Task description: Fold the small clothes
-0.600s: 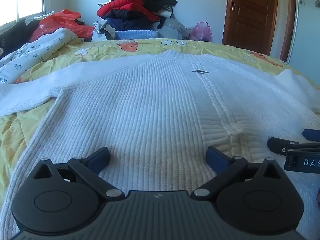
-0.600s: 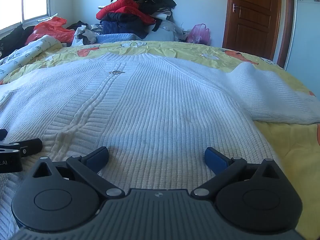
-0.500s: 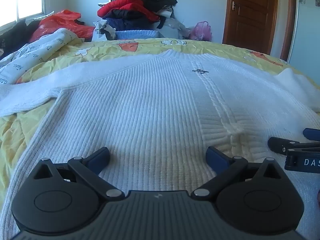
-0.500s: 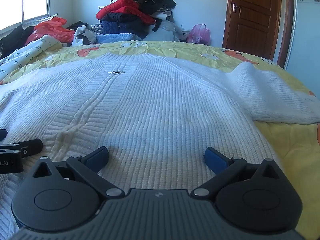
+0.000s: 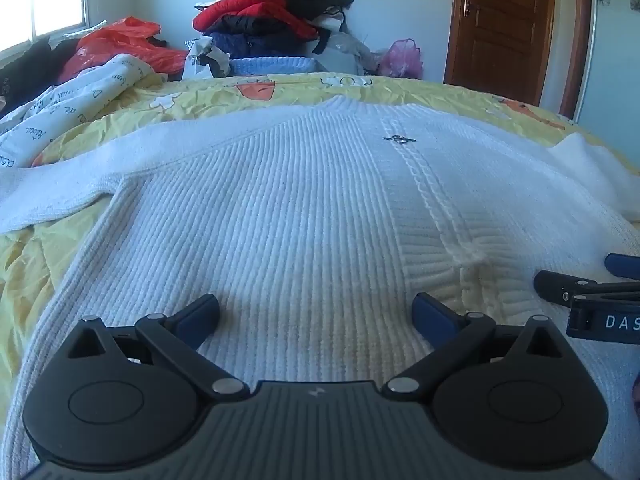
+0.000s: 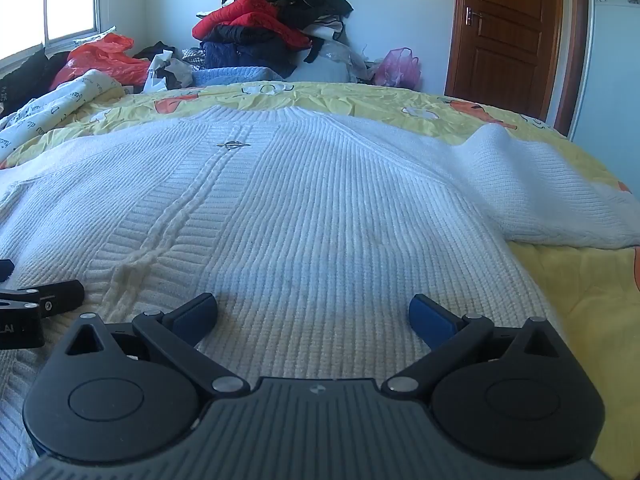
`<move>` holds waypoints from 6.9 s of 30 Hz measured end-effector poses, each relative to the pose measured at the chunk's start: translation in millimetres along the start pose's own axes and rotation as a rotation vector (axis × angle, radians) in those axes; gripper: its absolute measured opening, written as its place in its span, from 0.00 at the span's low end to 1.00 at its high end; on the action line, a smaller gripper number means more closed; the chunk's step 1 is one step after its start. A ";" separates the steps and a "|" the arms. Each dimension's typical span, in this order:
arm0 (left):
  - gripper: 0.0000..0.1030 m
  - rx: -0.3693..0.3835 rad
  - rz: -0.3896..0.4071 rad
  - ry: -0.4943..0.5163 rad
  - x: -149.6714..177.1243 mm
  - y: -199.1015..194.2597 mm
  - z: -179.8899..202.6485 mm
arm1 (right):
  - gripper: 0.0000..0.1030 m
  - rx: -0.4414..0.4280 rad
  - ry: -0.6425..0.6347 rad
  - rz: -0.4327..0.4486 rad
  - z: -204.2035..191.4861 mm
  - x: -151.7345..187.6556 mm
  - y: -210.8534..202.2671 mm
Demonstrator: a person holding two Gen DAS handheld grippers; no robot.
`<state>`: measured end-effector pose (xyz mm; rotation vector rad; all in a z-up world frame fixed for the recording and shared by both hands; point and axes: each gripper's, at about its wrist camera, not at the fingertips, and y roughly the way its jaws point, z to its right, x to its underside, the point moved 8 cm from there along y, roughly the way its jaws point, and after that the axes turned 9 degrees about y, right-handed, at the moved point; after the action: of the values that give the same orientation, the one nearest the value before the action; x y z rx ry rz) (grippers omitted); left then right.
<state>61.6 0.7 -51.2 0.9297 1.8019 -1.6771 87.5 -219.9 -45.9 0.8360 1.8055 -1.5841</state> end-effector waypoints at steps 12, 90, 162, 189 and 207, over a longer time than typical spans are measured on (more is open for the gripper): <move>1.00 -0.007 -0.001 0.013 1.6 -1.0 1.7 | 1.00 0.001 -0.001 0.000 -0.2 0.1 0.2; 1.00 -0.008 -0.002 0.012 1.4 -0.6 2.3 | 0.87 0.272 0.539 0.144 336.2 -105.3 5.7; 0.36 0.427 -0.161 -0.469 -123.4 124.5 64.1 | 0.85 -0.382 0.349 0.042 65.6 -31.4 6.2; 0.23 0.008 -0.004 -0.294 -89.5 72.8 -64.7 | 0.83 -0.367 0.338 0.034 56.9 -32.4 -0.5; 0.88 0.076 0.028 0.006 -100.3 119.4 -7.3 | 0.88 -0.030 0.003 0.028 51.3 -113.4 123.1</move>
<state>217.7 -5.6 -51.5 0.9891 1.7316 -1.7375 255.9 -267.8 -40.8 0.8468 1.8081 -1.5353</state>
